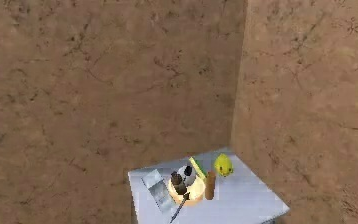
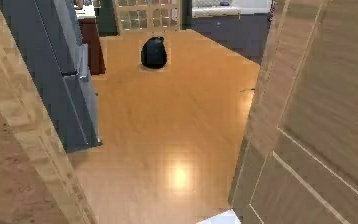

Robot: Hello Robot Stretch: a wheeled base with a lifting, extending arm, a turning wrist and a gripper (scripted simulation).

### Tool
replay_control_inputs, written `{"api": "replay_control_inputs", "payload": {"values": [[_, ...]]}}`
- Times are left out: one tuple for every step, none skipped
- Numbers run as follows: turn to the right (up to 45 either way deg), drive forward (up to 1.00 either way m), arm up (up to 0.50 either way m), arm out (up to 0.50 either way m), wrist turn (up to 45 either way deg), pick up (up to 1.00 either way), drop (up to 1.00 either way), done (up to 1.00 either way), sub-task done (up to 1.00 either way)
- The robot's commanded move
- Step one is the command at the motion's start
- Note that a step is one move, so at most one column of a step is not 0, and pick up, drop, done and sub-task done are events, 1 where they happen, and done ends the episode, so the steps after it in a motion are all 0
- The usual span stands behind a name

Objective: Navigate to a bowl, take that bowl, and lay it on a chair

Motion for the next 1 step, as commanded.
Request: {"api": "replay_control_inputs", "payload": {"values": [[-45.0,0.0,0.0,0.0,0.0,0.0,0.0,0.0,0.0]]}}
